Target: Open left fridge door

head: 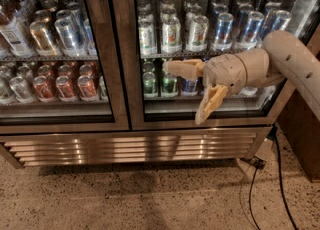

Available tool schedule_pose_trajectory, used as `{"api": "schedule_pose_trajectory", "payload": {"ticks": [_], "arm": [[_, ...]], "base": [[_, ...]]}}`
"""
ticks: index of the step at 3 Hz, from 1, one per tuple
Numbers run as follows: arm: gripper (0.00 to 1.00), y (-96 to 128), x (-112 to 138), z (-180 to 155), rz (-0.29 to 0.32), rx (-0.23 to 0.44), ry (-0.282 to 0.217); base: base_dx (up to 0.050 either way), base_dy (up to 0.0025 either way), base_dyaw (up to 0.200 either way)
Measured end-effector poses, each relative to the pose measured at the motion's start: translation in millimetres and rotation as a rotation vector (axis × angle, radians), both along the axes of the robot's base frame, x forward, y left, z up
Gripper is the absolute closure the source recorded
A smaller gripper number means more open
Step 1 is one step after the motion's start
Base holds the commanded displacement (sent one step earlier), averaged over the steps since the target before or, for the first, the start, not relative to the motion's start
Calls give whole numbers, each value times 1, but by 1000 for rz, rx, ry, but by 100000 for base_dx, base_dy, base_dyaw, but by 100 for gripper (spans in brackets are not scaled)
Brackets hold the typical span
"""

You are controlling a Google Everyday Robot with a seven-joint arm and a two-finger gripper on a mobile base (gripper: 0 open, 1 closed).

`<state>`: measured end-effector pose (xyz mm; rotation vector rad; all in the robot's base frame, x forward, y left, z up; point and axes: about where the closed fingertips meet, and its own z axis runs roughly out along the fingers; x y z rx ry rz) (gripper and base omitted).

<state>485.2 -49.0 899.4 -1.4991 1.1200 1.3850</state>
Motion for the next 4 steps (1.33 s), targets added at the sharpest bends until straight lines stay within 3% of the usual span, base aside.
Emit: {"api": "schedule_pose_trajectory", "payload": {"ticks": [1, 3, 4], "arm": [[0, 0, -3, 5, 32, 70, 37], [0, 4, -2, 21, 14, 68, 33], [0, 14, -17, 65, 12, 57, -27]], "base": [[0, 0, 0], [0, 0, 0], [0, 0, 0]]}}
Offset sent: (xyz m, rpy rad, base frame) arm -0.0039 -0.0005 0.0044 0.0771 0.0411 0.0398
